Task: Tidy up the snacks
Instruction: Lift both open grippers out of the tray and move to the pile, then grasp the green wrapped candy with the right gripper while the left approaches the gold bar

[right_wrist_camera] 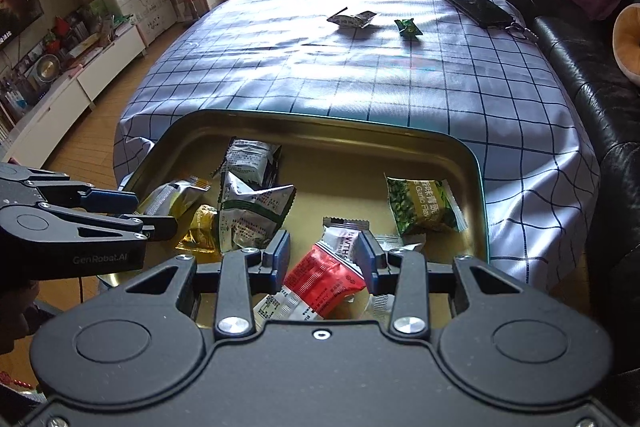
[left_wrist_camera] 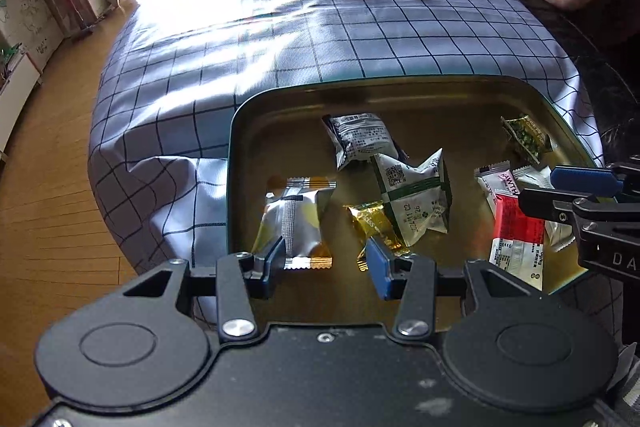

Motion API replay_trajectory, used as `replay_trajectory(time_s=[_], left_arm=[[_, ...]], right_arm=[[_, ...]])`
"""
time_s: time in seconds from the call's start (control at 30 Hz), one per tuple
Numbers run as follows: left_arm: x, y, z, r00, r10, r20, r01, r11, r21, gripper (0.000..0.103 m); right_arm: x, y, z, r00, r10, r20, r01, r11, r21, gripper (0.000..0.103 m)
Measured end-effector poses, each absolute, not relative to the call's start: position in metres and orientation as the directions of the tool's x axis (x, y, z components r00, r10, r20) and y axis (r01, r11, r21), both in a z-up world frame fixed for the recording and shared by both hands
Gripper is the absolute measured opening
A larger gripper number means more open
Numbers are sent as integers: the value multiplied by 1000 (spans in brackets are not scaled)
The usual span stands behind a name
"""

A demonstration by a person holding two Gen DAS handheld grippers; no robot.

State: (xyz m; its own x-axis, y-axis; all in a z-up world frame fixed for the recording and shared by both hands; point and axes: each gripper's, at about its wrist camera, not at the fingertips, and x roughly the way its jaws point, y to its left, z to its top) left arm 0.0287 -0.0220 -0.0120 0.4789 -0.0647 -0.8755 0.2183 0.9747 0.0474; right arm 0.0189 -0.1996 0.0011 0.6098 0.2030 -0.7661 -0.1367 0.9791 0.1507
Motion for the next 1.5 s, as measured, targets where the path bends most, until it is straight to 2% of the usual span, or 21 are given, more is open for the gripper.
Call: replay_trajectory(time_s=[0.37, 0.77, 1.1, 1.5], left_arm=[[47, -17, -13, 382, -73, -921, 235, 972, 20, 47], [80, -25, 4, 378, -40, -925, 336, 937, 97, 47], [123, -27, 23, 446, -32, -894, 334, 933, 133, 47], [212, -39, 30, 523, -27, -852, 270, 954, 135, 47]], right_arm=[[36, -206, -4, 485, 265, -833, -178, 963, 202, 48], [65, -216, -8, 367, 307, -878, -156, 951, 268, 48], [95, -220, 2, 400, 291, -869, -167, 956, 242, 48], [155, -238, 7, 493, 262, -830, -127, 965, 229, 48]])
